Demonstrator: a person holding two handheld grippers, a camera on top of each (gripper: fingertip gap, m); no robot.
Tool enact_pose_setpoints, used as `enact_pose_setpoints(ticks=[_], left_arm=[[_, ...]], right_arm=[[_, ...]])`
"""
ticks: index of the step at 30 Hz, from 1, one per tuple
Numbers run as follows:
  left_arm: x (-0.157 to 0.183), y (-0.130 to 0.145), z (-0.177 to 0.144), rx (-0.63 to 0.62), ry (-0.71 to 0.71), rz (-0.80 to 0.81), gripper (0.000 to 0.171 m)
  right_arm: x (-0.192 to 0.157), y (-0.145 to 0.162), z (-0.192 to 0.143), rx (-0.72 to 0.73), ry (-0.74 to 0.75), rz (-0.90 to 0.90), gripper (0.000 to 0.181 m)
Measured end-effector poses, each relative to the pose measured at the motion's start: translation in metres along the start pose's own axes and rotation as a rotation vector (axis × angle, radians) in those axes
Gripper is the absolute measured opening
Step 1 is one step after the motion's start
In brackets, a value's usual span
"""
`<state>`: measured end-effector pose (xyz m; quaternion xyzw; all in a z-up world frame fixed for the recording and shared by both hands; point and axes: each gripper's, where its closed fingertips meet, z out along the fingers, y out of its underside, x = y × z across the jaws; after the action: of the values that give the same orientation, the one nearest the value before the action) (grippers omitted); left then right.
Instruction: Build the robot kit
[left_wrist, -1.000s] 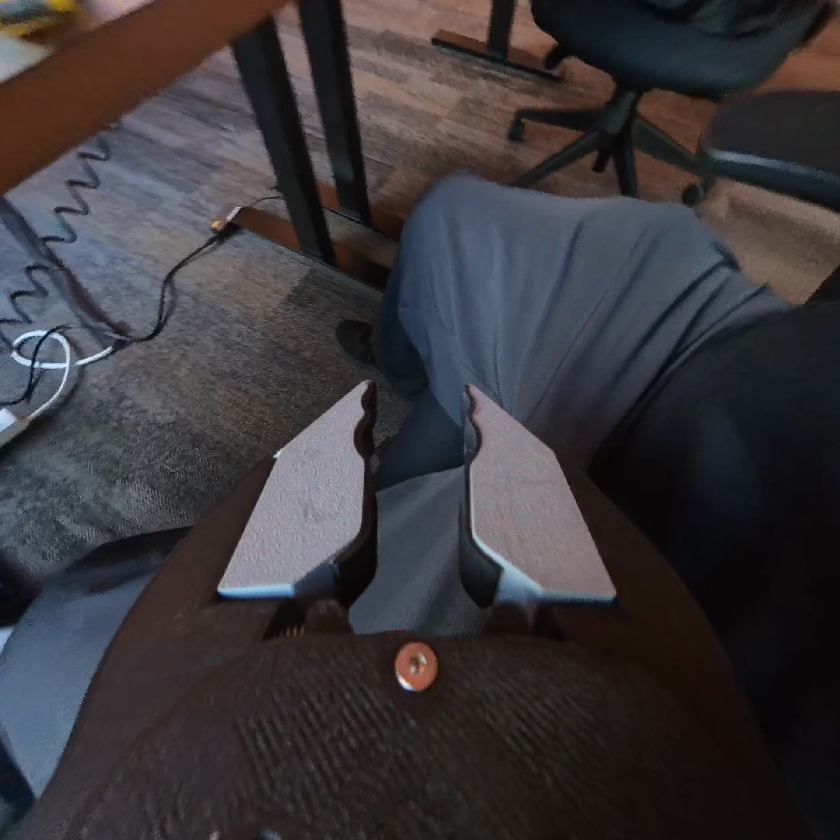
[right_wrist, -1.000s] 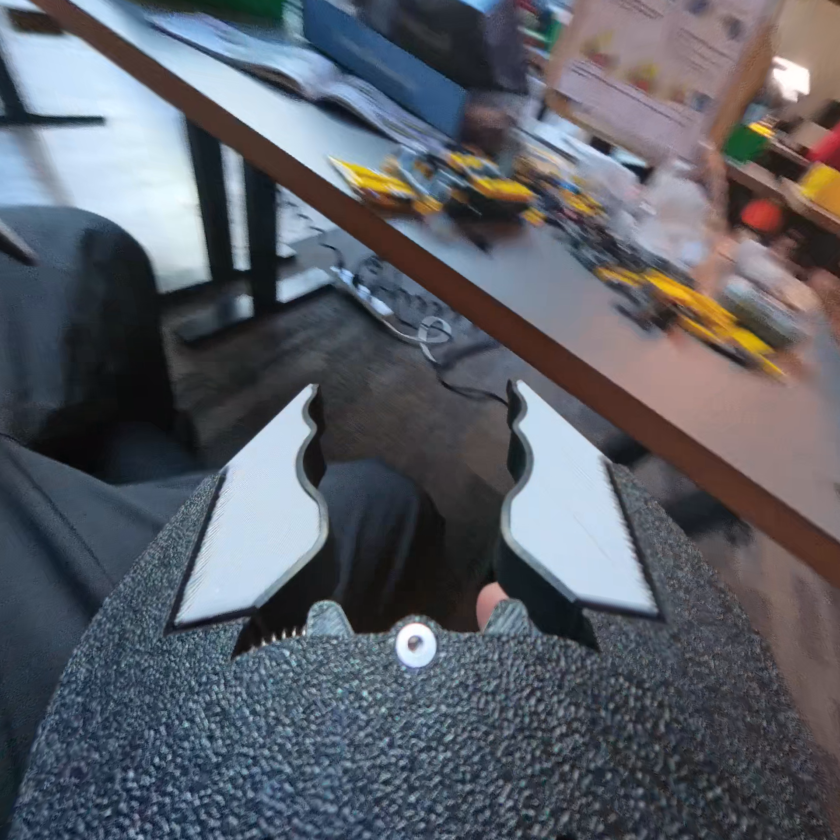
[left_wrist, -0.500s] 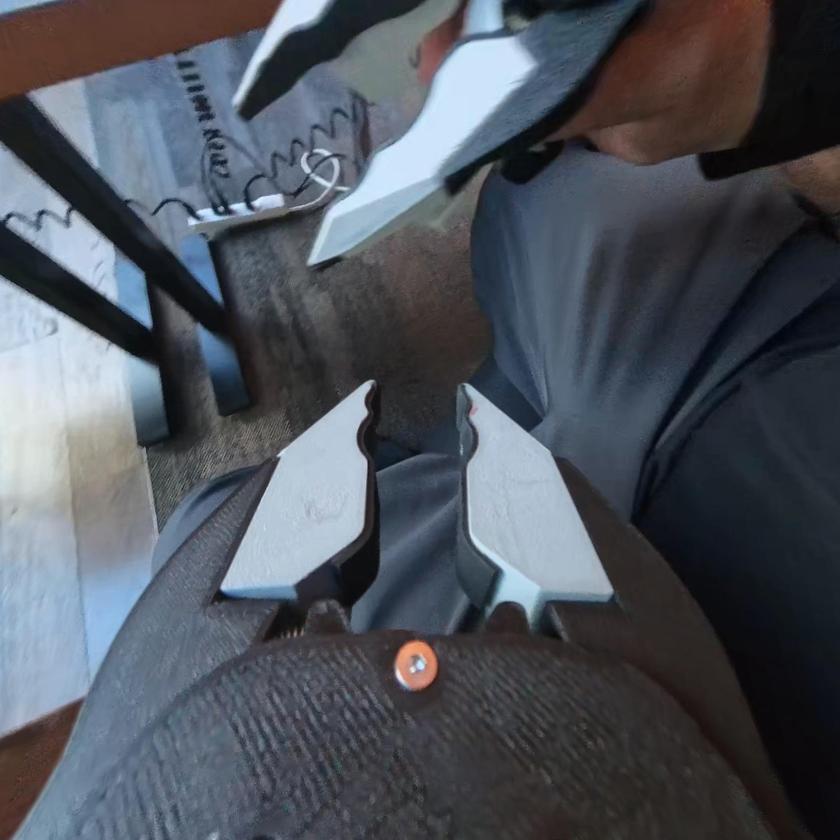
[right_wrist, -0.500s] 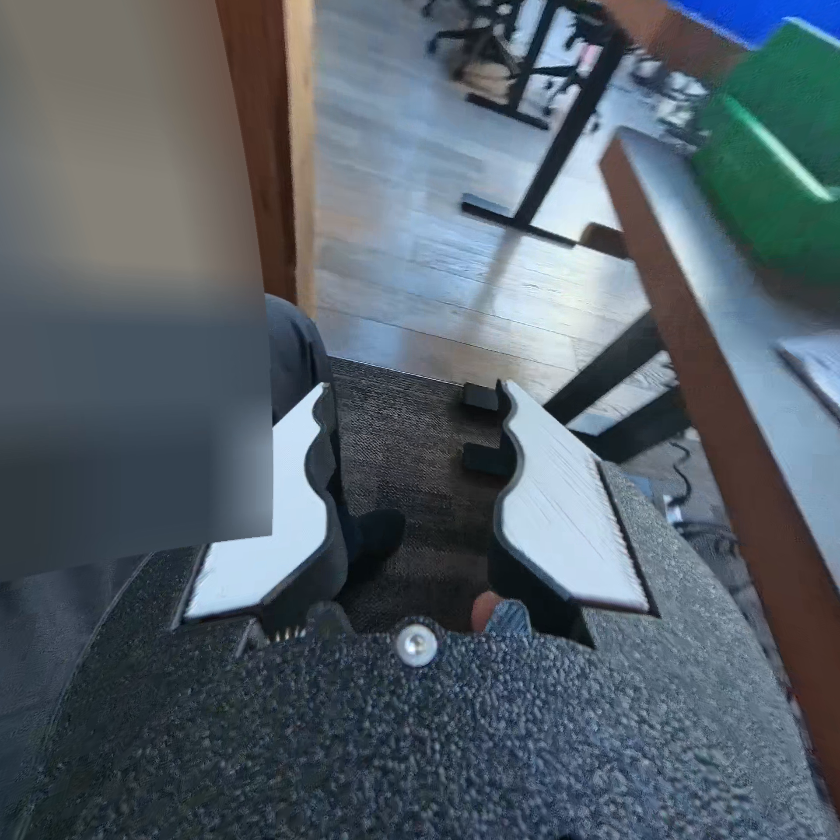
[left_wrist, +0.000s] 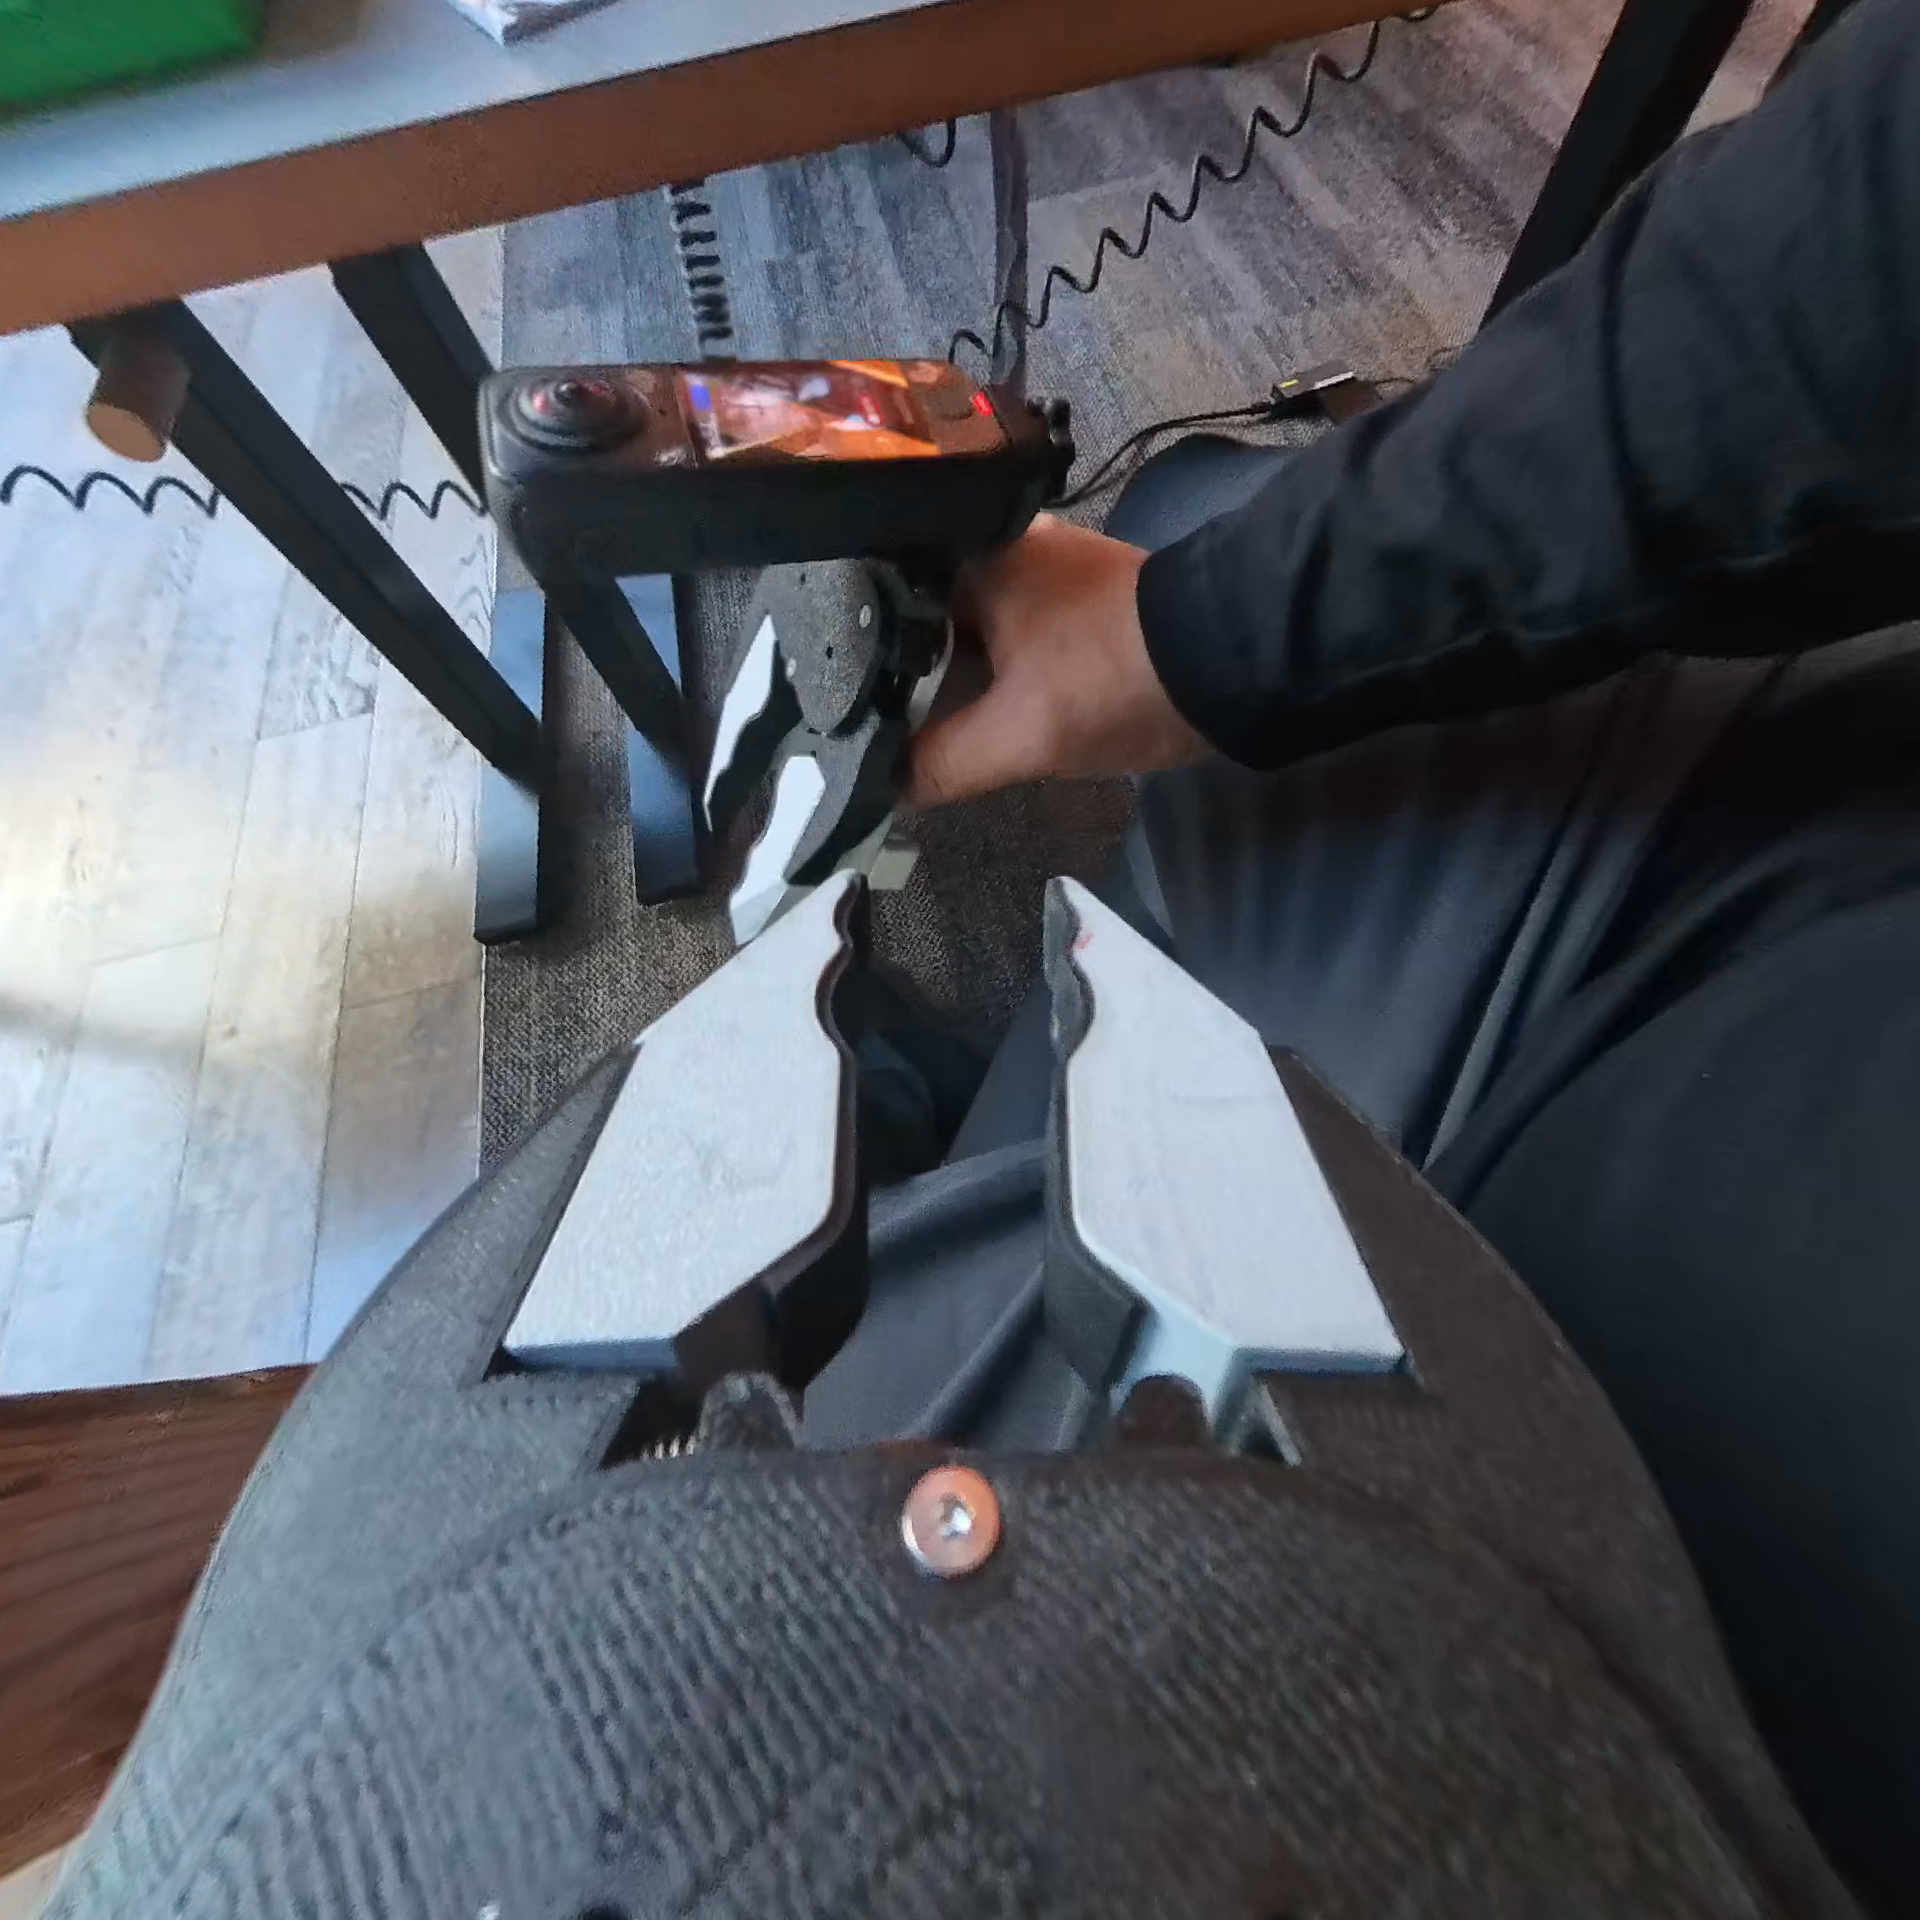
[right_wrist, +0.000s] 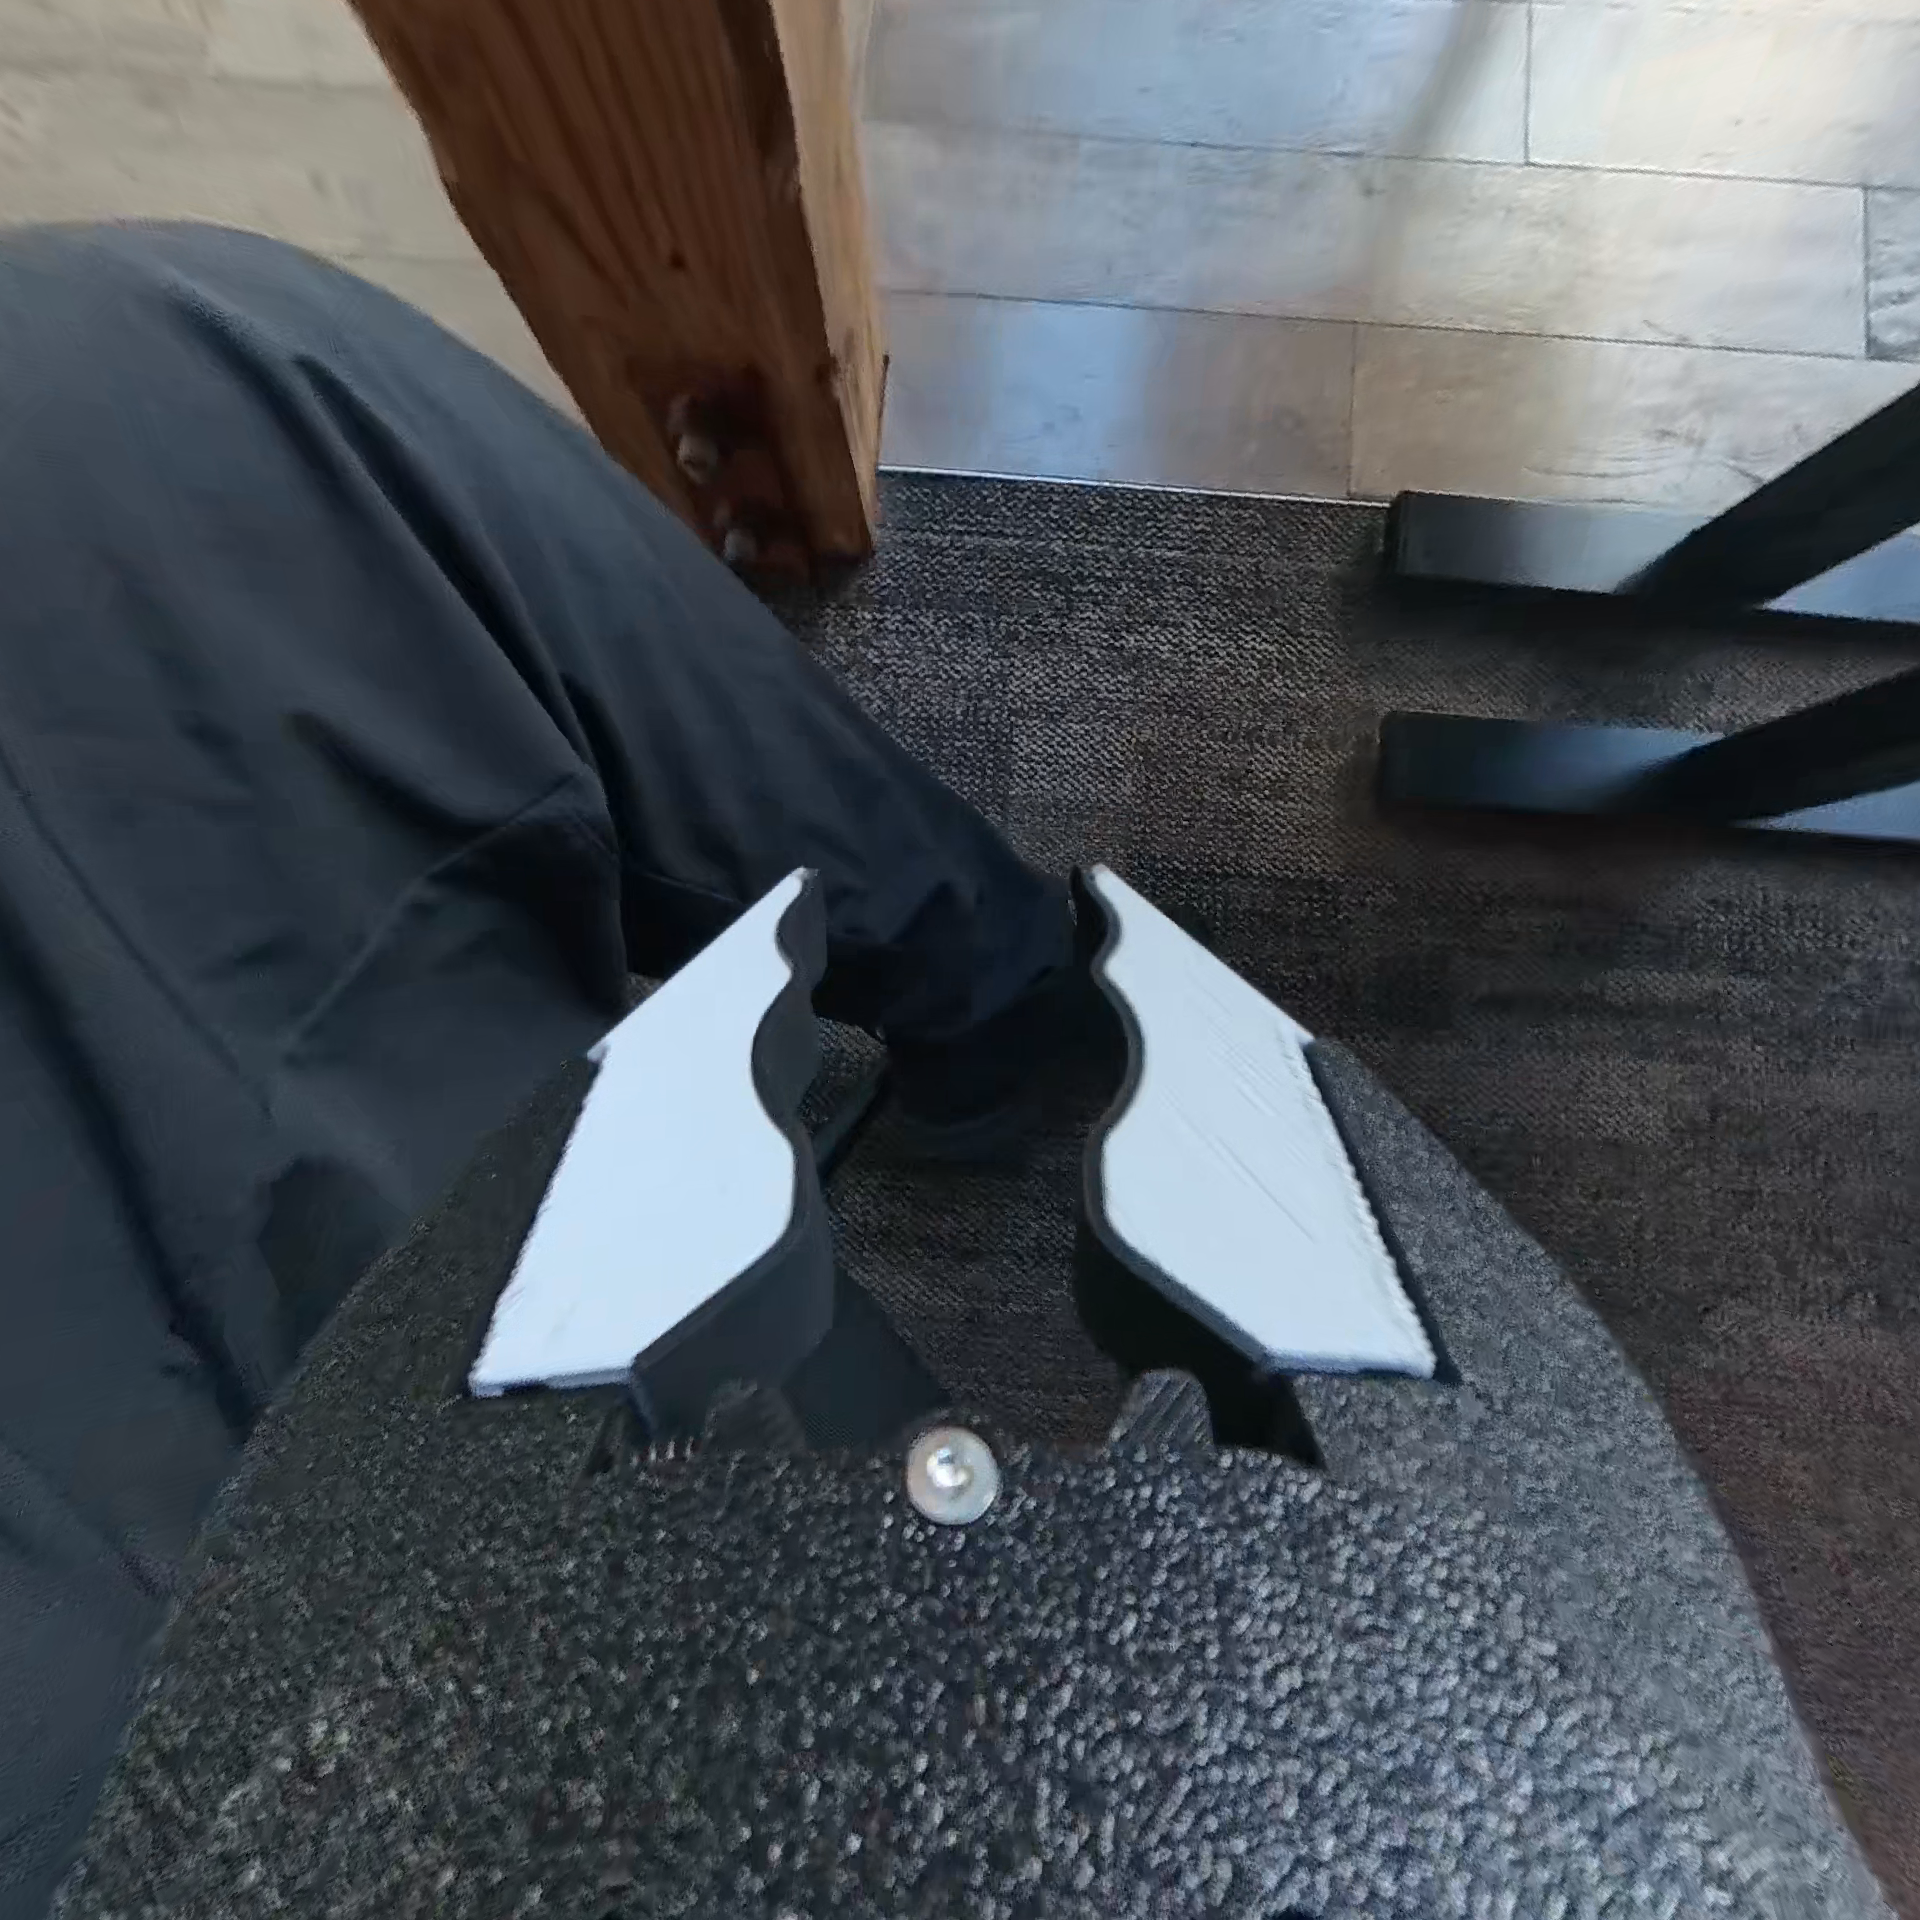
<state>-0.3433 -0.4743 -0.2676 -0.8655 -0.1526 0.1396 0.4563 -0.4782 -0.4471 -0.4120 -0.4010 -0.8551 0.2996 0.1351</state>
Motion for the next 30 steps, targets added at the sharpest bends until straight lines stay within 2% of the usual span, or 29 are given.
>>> enact_pose_setpoints(ticks=[5,7,9,13,17,19,23,26,30], left_arm=[[0.002,0.019,-0.005,-0.039,0.086,-0.043,0.032],[-0.006,0.041,-0.006,-0.112,0.077,-0.087,0.031],[-0.006,0.062,-0.008,-0.181,0.135,-0.163,0.032],[0.008,0.079,-0.013,-0.24,0.255,-0.228,0.033],[0.036,0.103,-0.02,-0.34,0.363,-0.177,0.039],[0.049,0.102,-0.025,-0.331,0.404,-0.12,0.038],[0.077,0.1,-0.026,-0.328,0.478,-0.035,0.037],[0.103,0.1,-0.021,-0.348,0.533,0.053,0.037],[0.136,0.091,-0.006,-0.33,0.578,0.208,0.036]], right_arm=[[0.015,0.019,-0.02,0.031,0.082,0.062,0.051],[0.023,0.032,-0.039,0.054,0.153,0.074,0.053],[0.026,0.047,-0.064,0.106,0.218,0.102,0.053],[0.012,0.097,-0.111,0.165,0.345,0.166,0.054],[-0.024,0.141,-0.17,0.234,0.456,0.313,0.054],[-0.041,0.15,-0.21,0.282,0.521,0.359,0.054],[-0.067,0.178,-0.29,0.334,0.748,0.351,0.055],[-0.096,0.194,-0.315,0.356,0.73,0.41,0.051],[-0.118,0.223,-0.365,0.317,0.902,0.42,0.053]])
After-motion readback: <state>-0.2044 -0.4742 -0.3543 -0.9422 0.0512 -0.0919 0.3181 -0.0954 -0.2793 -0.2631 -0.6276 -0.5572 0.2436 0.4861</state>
